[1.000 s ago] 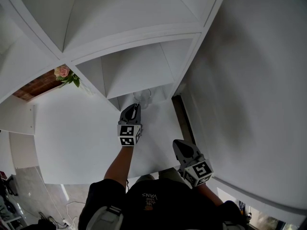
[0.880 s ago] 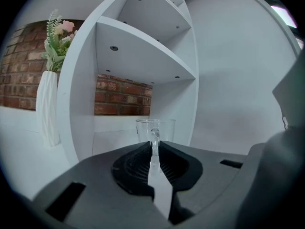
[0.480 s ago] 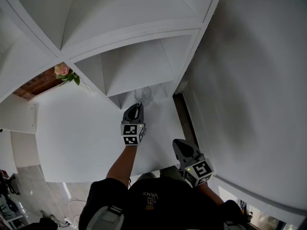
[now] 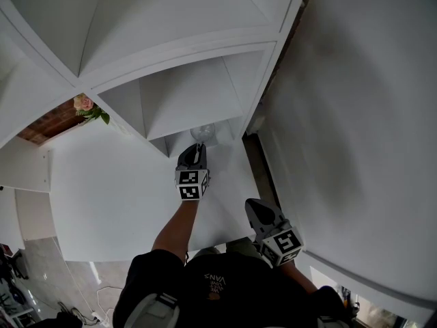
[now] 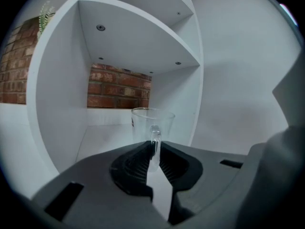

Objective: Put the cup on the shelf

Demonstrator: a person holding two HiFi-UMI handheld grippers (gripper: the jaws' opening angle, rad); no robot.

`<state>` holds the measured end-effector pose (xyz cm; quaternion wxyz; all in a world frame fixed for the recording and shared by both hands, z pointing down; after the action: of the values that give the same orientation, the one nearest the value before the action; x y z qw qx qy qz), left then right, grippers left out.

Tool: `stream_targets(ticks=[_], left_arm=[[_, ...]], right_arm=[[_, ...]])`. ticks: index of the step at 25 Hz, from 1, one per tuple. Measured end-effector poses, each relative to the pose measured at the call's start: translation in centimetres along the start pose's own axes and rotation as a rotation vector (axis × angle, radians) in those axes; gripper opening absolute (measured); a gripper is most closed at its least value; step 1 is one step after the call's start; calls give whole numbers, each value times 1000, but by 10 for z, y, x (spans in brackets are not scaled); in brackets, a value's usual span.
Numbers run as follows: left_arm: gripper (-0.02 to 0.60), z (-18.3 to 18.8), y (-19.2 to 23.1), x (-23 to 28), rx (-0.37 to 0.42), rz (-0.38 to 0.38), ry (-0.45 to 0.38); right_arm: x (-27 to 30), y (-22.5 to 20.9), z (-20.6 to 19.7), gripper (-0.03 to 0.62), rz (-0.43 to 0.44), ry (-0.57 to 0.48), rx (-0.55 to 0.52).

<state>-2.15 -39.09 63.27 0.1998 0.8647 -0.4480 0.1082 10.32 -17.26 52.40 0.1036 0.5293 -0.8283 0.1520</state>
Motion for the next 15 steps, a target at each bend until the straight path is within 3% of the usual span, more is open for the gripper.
stream_targets(ticks=[15], left_arm=[[31, 21, 6, 49, -10, 16, 23]], right_arm=[[-5, -15, -6, 0, -15, 13, 16]])
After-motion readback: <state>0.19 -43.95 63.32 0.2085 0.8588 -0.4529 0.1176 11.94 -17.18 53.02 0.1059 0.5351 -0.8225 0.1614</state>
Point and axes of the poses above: the fingertips, and each gripper's own axes: x forward along the fingers, y to its left, z out of its top, the point moved 5 cm from there along -x, backward along the fingers, and after that the axes turned 8 degrees about -x, right-handed, at the moved point
